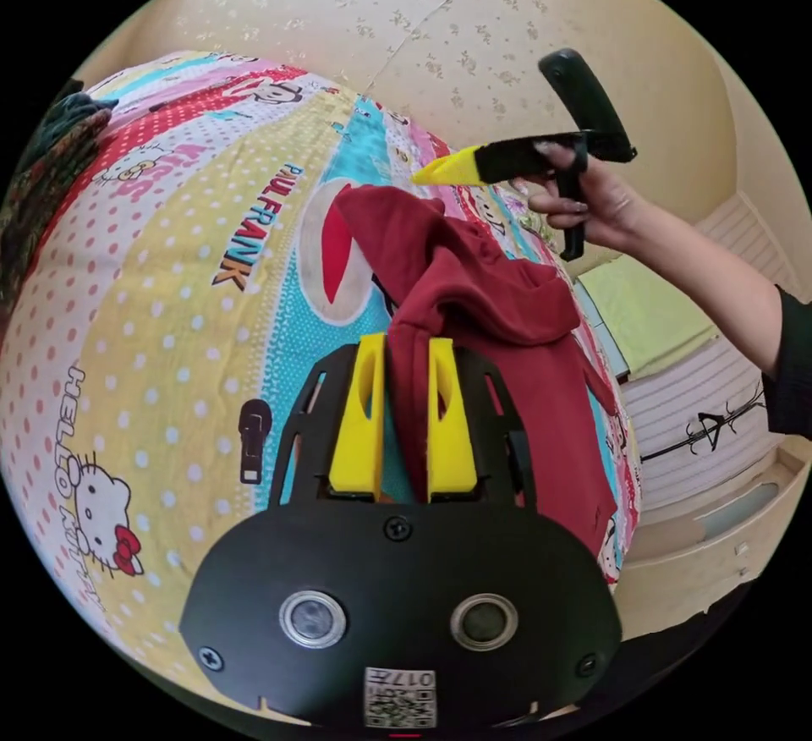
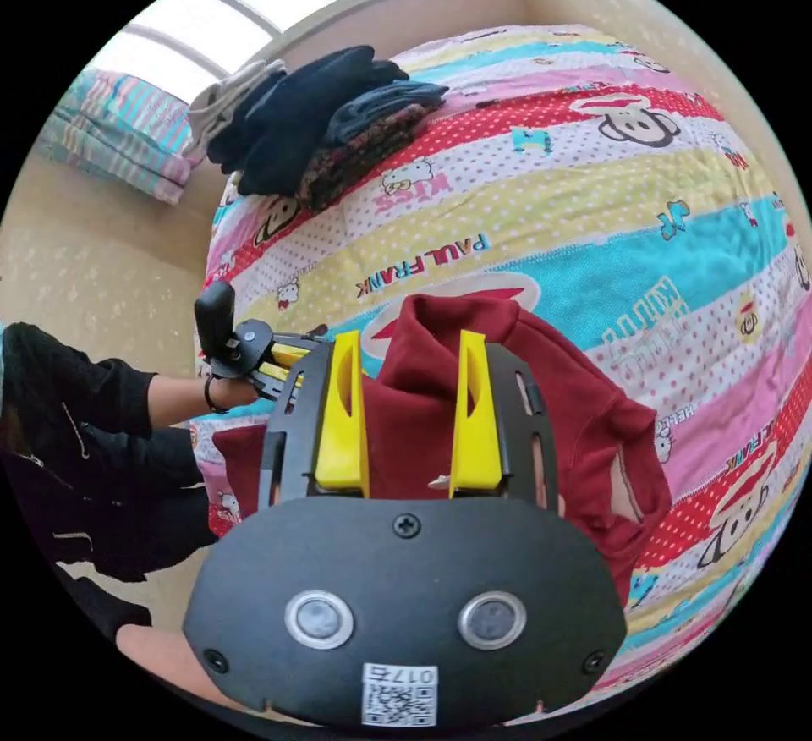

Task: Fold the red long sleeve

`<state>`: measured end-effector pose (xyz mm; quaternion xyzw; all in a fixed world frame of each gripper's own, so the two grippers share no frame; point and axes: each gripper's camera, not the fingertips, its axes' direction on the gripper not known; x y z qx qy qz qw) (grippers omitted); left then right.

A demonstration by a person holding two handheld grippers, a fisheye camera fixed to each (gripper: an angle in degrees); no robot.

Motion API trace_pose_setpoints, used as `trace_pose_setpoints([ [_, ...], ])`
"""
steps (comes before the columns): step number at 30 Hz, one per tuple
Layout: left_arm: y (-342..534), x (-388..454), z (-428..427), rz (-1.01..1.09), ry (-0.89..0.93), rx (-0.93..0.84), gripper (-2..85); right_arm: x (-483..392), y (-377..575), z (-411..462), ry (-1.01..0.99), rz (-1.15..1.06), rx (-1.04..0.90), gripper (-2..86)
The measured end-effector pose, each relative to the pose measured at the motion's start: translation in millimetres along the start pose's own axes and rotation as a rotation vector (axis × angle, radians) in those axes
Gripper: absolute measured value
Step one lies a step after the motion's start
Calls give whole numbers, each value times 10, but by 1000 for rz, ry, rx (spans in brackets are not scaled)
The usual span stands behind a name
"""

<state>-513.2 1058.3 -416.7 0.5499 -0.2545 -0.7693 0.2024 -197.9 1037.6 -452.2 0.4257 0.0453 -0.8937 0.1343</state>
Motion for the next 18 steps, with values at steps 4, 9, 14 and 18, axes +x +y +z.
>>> trace_pose_setpoints([
  [4,-56,19,-41,-5,34,-12,42,-147,-218,223,100,-59,-62,51],
  [9,59,338,-424,-4,-91,132,35,-88,-137,-96,128,77,195,34],
  [14,117,282,-257,-154,-212,52,48,351,-31,277,58,379,272,39],
  [18,261,-95,-429,-387,90,126,58,547,392,159,-178,451,454,46],
])
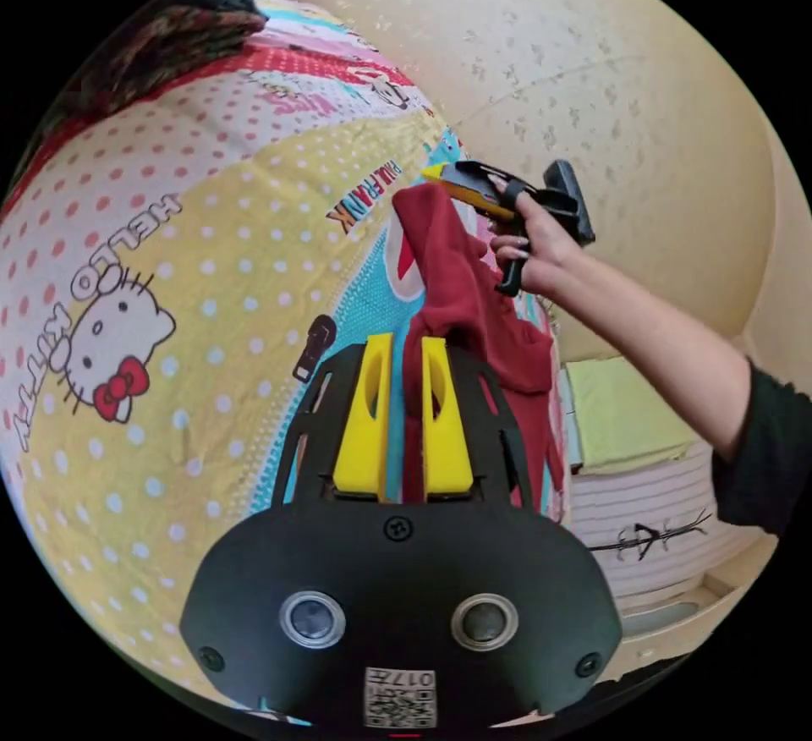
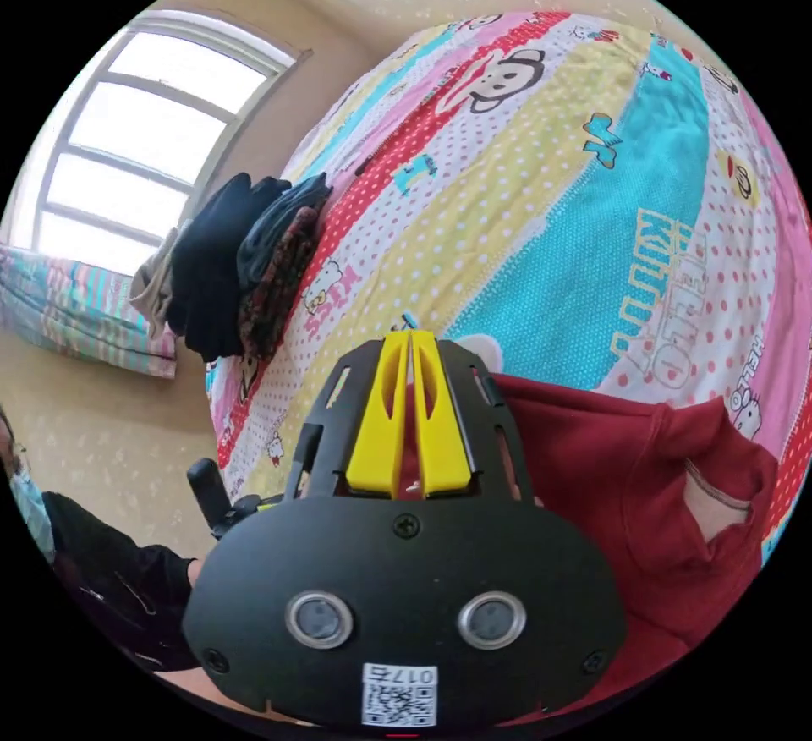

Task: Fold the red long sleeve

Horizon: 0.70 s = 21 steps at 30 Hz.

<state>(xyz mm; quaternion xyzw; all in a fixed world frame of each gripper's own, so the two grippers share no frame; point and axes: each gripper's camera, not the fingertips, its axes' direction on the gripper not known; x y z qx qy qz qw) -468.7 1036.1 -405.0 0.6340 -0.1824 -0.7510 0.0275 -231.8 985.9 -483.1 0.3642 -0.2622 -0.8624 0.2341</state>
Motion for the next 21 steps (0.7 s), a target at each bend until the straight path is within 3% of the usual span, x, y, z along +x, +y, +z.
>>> trace_pose_setpoints([
  [5,162,306,-500,48,-34,150,41,-184,842,-964,-160,-162,221,55],
  [10,48,1159,-344,379,-141,137,0,-113,2082,-1460,191,-71,316,51],
  [13,8,1533,264,551,-417,-52,-8,248,2469,-1244,350,84,279,39],
  [16,111,1621,537,630,-662,-49,-9,623,2576,-781,377,204,140,26],
  [17,123,1573,636,608,-768,-116,-9,682,2607,-744,361,263,177,25],
  [19,175,1607,652,606,-785,-150,-10,785,2777,-768,299,395,316,24],
  [21,258,1758,631,573,-886,-165,-10,819,2824,-782,317,349,311,27],
])
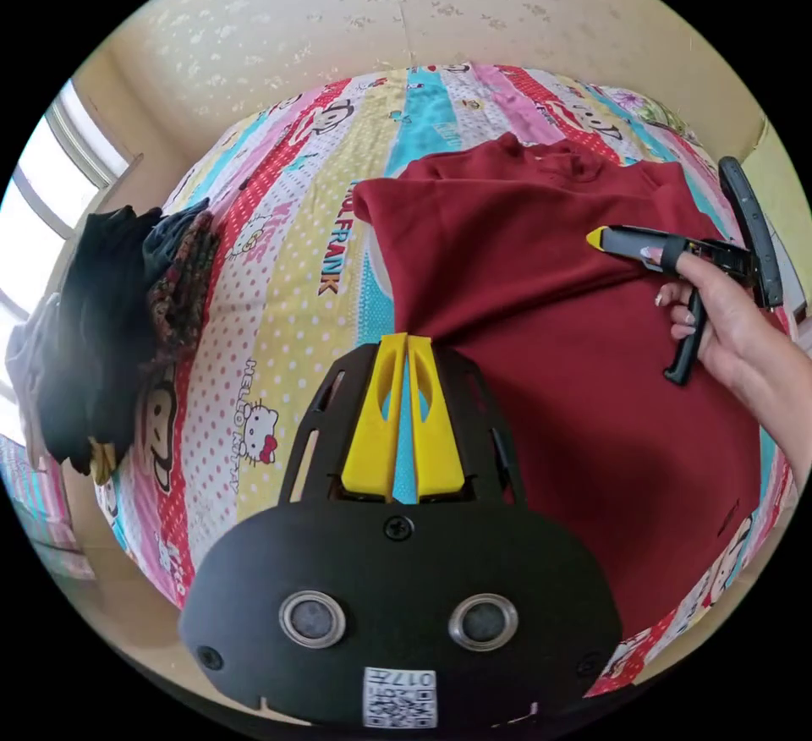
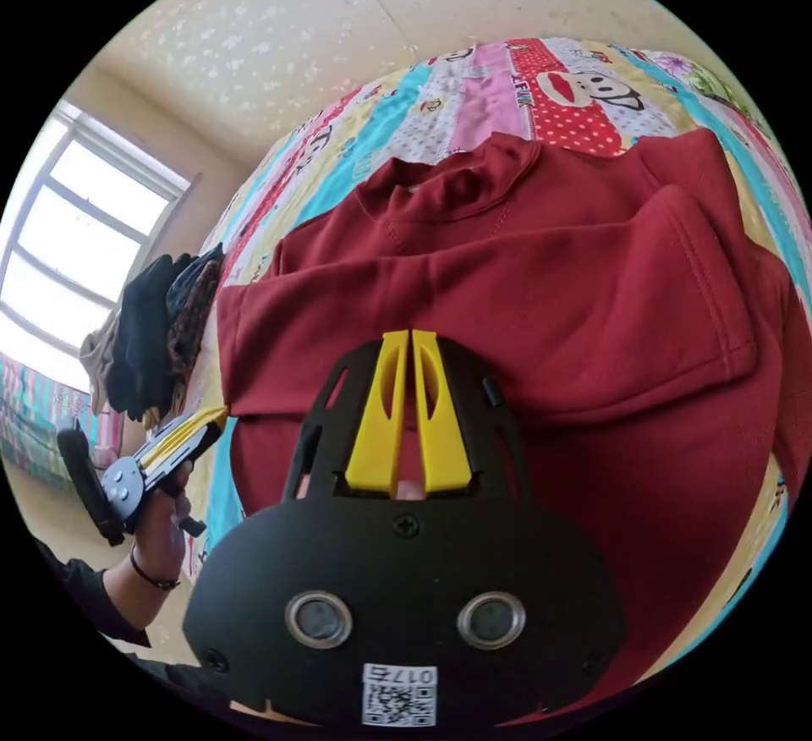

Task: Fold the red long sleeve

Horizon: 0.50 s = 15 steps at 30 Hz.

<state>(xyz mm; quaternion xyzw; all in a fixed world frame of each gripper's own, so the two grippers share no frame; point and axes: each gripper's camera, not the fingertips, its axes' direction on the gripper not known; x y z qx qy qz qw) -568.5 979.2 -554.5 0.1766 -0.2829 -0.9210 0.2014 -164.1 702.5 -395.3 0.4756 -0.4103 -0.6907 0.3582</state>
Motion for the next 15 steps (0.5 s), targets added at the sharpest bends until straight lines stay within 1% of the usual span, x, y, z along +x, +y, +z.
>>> trace_pose_setpoints([
  [2,17,26,-123,-58,-18,-31,-10,90,3,-64,-51,-56,-24,33],
  [3,54,-1,-249,-107,62,12,-10,190,-19,-118,-178,-105,-106,32],
  [4,79,-21,-320,-135,114,45,-10,351,-32,-166,-377,-107,-221,27],
  [5,121,-40,-444,-175,215,106,-10,453,-15,-208,-507,-105,-251,25],
  [6,132,-11,-523,-173,302,149,-10,696,84,-364,-745,-69,-203,22],
  [7,122,23,-542,-155,340,160,-9,979,265,-584,-833,17,-82,22],
  [8,76,119,-537,-94,406,153,-9,1136,378,-708,-837,67,-19,22],
  [9,12,243,-479,-21,458,118,-8,1447,609,-953,-814,156,87,26],
  [10,-21,307,-435,11,473,92,-8,1773,871,-1221,-746,250,194,33],
  [11,-78,426,-324,53,479,42,-7,1936,1015,-1365,-695,303,252,38],
  [13,-119,593,-79,105,479,-18,-7,2570,1643,-1953,-448,543,482,67],
  [14,-121,723,194,143,481,-105,-7,2716,1807,-2086,-396,614,540,73],
  [15,-114,787,408,144,480,-154,-8,2986,2141,-2323,-338,761,662,86],
])
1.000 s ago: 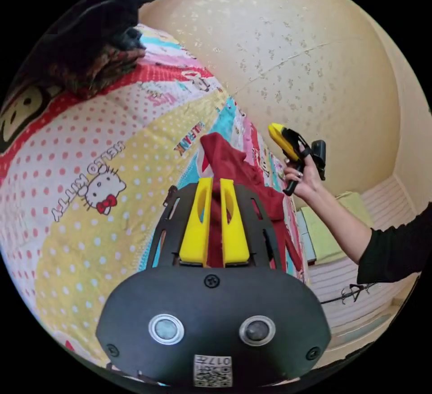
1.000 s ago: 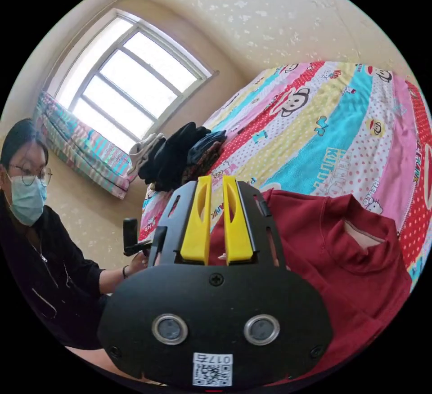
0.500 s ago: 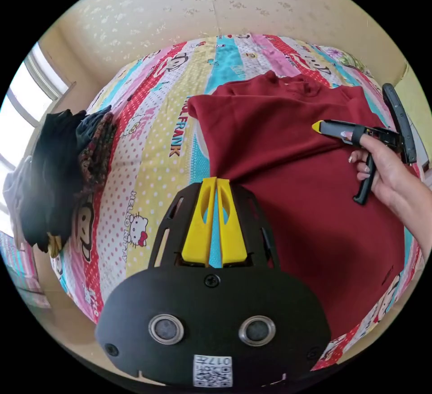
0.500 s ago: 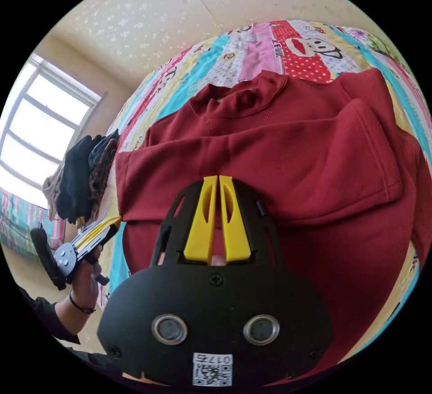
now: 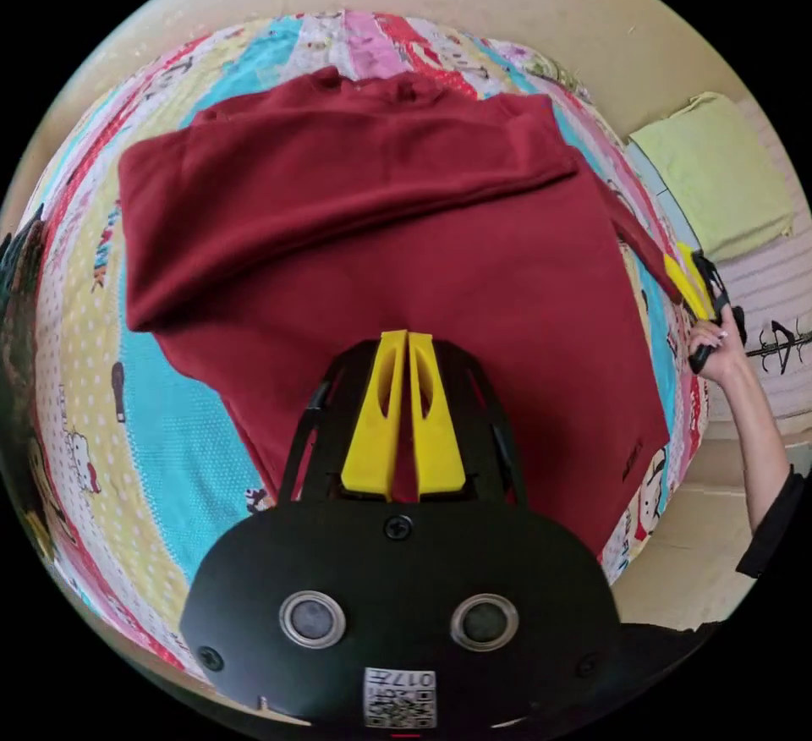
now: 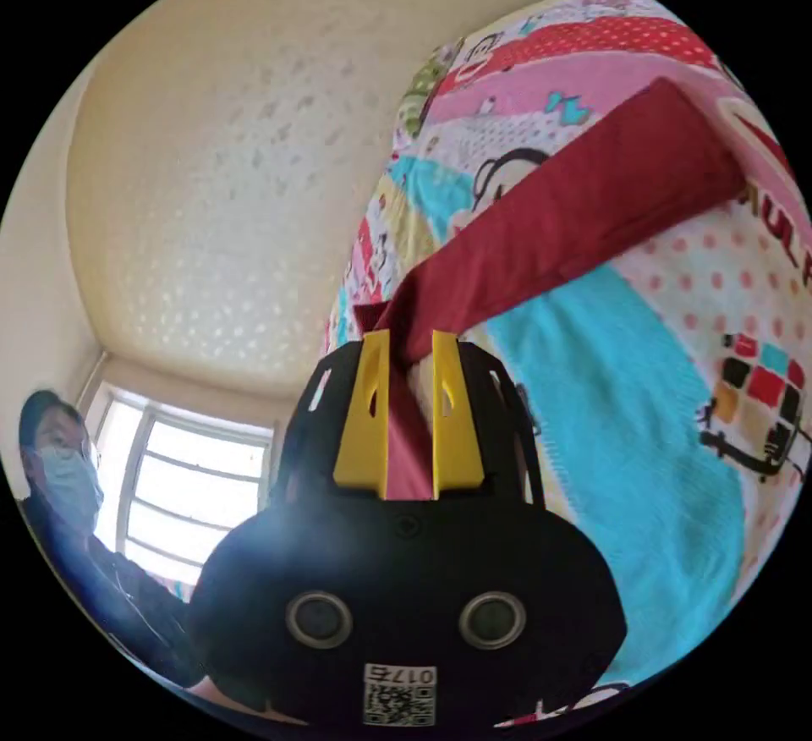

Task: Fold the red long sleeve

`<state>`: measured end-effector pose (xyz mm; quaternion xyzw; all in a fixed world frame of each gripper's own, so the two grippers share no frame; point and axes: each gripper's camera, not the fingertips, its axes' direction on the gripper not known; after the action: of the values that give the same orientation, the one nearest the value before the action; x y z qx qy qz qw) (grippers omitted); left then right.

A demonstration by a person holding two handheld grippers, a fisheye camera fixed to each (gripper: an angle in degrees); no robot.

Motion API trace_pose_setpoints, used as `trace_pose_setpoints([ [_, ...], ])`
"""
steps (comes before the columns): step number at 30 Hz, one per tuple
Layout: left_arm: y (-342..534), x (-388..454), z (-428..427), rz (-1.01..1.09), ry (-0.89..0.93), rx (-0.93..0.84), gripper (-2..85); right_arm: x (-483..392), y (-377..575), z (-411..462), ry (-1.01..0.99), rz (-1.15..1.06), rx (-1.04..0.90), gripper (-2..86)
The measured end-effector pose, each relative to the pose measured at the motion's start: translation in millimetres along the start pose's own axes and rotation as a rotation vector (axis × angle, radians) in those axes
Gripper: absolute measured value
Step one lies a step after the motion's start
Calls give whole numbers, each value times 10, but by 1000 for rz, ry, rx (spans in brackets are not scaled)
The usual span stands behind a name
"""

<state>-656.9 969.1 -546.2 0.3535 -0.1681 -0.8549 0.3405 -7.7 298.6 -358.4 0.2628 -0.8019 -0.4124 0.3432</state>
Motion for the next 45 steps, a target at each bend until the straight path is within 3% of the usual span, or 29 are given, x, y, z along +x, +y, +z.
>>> trace_pose_setpoints([
  [4,56,-74,23,28,-1,70,-9,684,-77,-857,-55,290,355,99],
  [8,158,-116,28,62,-30,120,-9,998,-170,-917,53,366,301,99],
  [18,208,-366,96,14,-57,142,-9,1185,-467,-599,-85,372,292,46],
  [23,244,-688,126,-39,35,152,-9,641,-1148,-757,-185,148,225,41],
  [29,303,-1175,191,-94,192,159,-9,-576,-1909,-840,3,-267,77,38],
  [34,393,-1536,241,-182,331,171,-9,-1250,-1636,2,-396,-371,-67,39],
  [38,563,-1812,487,-189,880,91,-8,-1803,-898,1096,-635,-379,-303,41],
  [39,689,-1837,494,-195,942,123,-7,-1937,-542,1475,-747,-352,-376,43],
  [42,1029,-1825,395,-155,875,170,2,-2059,567,2447,-952,-186,-570,49],
  [45,1358,-1884,363,-167,807,134,34,-1811,1659,3272,-857,-89,-776,71],
])
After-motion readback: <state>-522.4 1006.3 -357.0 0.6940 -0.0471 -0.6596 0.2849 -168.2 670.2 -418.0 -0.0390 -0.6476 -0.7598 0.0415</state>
